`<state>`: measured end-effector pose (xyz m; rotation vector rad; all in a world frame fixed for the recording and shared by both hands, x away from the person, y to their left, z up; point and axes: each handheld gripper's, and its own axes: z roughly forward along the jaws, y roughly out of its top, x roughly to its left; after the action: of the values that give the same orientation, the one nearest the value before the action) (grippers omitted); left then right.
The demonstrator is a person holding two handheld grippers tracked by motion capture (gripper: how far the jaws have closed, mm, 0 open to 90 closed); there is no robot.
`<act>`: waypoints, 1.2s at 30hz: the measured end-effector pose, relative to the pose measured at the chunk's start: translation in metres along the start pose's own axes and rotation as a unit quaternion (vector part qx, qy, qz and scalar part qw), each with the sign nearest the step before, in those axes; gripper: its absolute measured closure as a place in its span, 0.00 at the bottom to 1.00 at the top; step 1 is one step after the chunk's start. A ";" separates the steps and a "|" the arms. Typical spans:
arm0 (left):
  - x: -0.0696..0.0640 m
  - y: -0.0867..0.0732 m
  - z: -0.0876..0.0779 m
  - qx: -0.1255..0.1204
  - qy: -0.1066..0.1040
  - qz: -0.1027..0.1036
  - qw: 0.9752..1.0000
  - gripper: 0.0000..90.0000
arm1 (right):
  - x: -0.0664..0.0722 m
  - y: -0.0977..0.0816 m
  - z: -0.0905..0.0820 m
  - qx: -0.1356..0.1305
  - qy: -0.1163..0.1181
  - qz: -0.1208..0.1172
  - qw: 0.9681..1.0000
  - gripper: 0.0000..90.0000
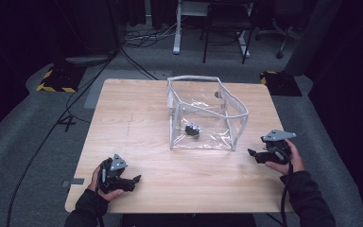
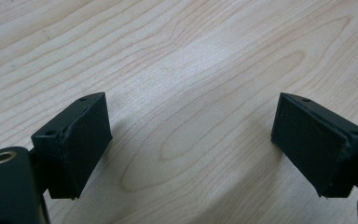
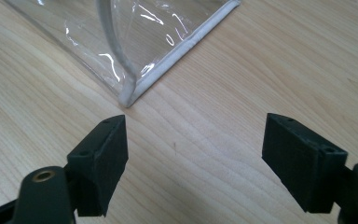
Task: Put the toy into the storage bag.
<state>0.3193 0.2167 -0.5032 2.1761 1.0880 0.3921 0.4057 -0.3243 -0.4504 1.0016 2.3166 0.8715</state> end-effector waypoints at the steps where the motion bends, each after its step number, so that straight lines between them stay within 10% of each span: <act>1: 0.000 0.000 0.000 0.000 0.000 0.000 1.000 0.13 | 0.000 0.000 0.000 0.000 0.000 0.000 1.000 0.26; 36: 0.000 0.000 0.000 0.000 0.000 0.000 1.000 0.13 | 0.014 -0.057 -0.014 0.003 0.028 0.010 1.000 0.25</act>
<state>0.3193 0.2167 -0.5032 2.1762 1.0879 0.3920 0.3612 -0.3488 -0.4834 1.0158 2.3608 0.9114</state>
